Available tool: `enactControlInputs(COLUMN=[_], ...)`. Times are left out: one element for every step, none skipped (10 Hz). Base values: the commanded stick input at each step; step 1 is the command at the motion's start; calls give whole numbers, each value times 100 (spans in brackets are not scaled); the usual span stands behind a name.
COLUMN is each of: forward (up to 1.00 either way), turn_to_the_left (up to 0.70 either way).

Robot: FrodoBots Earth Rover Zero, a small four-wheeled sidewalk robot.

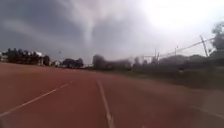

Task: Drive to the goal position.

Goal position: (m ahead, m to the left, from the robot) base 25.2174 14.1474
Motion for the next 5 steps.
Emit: enactControlInputs(forward=[70,70,70,70,70], turn_to_the_left=[0,0,0,0,0])
